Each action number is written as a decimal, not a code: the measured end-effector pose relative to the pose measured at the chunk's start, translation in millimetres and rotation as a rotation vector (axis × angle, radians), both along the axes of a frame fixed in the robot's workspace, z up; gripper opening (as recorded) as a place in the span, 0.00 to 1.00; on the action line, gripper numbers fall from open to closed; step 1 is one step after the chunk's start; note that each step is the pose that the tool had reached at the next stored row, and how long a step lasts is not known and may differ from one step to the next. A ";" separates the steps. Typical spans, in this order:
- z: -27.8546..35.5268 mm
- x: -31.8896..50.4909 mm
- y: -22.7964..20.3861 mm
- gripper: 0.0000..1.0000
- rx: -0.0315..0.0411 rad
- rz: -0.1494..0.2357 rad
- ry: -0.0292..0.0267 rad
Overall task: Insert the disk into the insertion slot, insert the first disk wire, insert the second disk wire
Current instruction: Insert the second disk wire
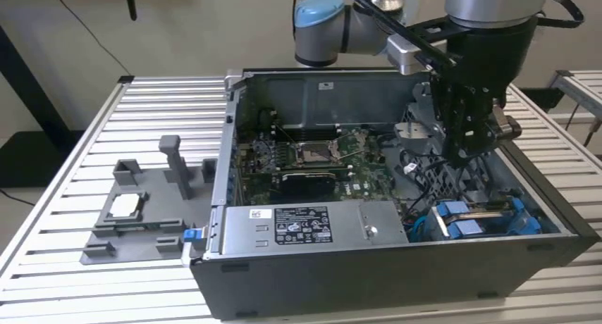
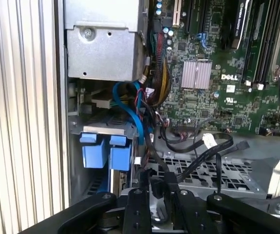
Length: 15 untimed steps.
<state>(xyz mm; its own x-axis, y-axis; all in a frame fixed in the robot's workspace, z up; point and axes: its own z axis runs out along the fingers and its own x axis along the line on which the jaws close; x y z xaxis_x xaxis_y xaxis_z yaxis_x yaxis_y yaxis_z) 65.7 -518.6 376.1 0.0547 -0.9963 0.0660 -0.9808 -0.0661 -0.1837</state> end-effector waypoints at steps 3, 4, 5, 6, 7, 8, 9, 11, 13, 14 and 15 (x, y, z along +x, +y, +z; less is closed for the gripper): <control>-0.2 -2.6 0.2 0.27 -0.0034 0.000 -0.0007; -0.3 -3.1 0.3 0.27 -0.0047 0.000 -0.0024; -0.4 -3.5 0.4 0.27 -0.0051 0.000 -0.0051; -0.6 -4.2 0.7 0.27 -0.0055 0.000 -0.0069; -0.7 -4.8 0.8 0.27 -0.0058 0.000 -0.0080; -0.8 -5.0 0.9 0.27 -0.0058 0.000 -0.0084; -0.8 -5.0 0.9 0.27 -0.0059 0.000 -0.0085; -0.8 -5.0 1.0 0.27 -0.0059 0.000 -0.0086; -0.8 -5.1 1.0 0.27 -0.0060 0.000 -0.0086; -0.8 -5.1 1.0 0.27 -0.0059 0.000 -0.0086; -0.8 -5.1 1.1 0.27 -0.0060 0.000 -0.0086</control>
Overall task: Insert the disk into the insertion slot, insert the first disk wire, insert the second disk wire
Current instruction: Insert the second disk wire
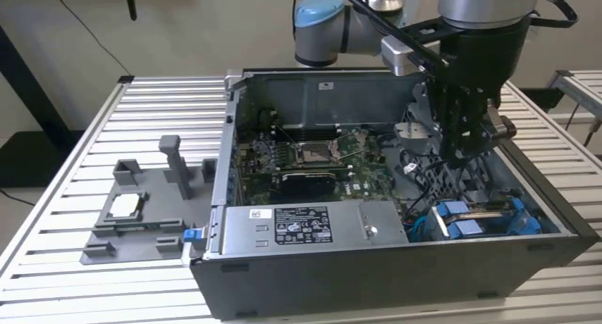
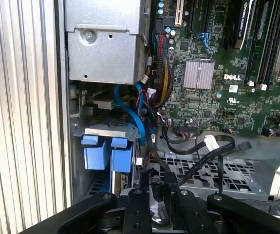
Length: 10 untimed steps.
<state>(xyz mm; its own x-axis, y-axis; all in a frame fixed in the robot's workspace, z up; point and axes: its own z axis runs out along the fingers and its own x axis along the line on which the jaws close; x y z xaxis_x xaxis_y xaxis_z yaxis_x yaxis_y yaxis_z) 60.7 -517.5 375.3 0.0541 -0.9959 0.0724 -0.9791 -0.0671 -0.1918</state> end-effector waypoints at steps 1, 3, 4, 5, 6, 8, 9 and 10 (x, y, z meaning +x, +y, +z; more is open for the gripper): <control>0.0 0.0 0.0 0.27 0.0001 0.000 0.0000; 0.0 0.0 0.0 0.27 0.0000 0.000 0.0000; 0.0 0.0 0.0 0.25 0.0000 0.000 0.0000; 0.0 0.0 0.1 0.25 0.0000 0.000 0.0000; -0.1 0.0 0.1 0.18 0.0001 0.000 0.0000; 0.0 0.0 0.1 0.18 0.0000 0.000 0.0000; 0.0 0.0 0.1 0.18 0.0000 0.000 0.0000; 0.0 0.0 0.1 0.18 0.0000 0.000 0.0000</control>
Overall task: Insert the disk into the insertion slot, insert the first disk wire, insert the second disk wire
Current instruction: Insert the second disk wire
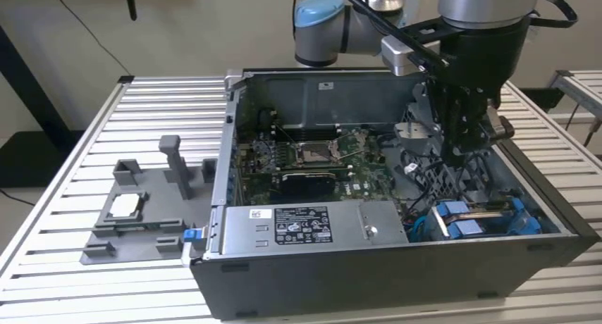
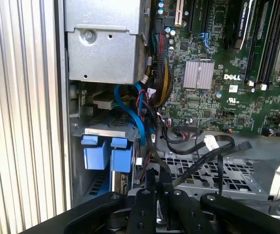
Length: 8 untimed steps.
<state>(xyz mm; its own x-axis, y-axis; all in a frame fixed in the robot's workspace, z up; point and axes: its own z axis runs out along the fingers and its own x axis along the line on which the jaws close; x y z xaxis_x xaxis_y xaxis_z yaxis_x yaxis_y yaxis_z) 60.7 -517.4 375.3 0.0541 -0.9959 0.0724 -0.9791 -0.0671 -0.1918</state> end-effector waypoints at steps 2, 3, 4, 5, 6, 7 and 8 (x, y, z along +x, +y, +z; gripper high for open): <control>0.0 0.0 0.0 0.18 0.0000 0.000 0.0000; 0.0 0.0 0.0 0.18 0.0000 0.000 0.0001; 0.0 0.0 0.0 0.18 0.0000 0.000 0.0001; 0.0 0.0 0.0 0.18 0.0000 0.000 0.0001; 0.0 0.0 0.0 0.18 0.0000 0.000 0.0001; 0.0 0.0 0.0 0.18 0.0000 0.000 0.0001; 0.0 0.0 0.0 0.18 0.0000 0.000 0.0001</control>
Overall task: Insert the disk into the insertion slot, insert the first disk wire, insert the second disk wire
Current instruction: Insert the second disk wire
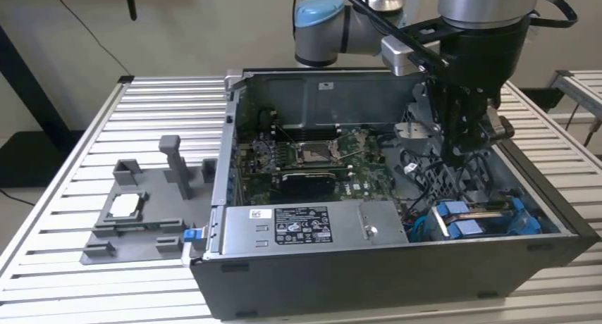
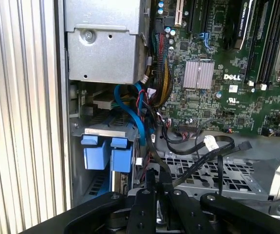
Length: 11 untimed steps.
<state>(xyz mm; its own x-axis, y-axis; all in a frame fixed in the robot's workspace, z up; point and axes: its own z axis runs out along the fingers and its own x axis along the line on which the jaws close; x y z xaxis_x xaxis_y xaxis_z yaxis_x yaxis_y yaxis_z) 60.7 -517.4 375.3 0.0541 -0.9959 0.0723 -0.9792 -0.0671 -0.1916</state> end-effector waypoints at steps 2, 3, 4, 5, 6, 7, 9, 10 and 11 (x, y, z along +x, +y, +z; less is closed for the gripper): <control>0.0 0.1 0.0 0.18 -0.0001 0.000 0.0000; 0.0 0.2 0.0 0.18 0.0000 0.000 0.0000; 0.0 0.2 0.0 0.18 0.0000 0.000 0.0000; 0.0 0.2 0.2 0.20 0.0000 0.000 0.0000; 0.0 0.2 0.6 0.20 -0.0001 0.000 0.0000; -0.1 0.2 1.2 0.26 -0.0020 0.000 0.0000; -0.6 0.1 3.8 0.26 -0.0148 0.000 0.0000; -0.9 0.1 5.0 0.26 -0.0241 0.000 0.0000; -1.3 0.1 6.0 0.26 -0.0348 0.001 0.0000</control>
<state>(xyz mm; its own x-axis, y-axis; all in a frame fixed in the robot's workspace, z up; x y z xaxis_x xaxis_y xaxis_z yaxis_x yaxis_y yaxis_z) 60.8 -511.3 374.0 0.0550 -0.9927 0.1069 -0.9791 -0.0746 -0.1892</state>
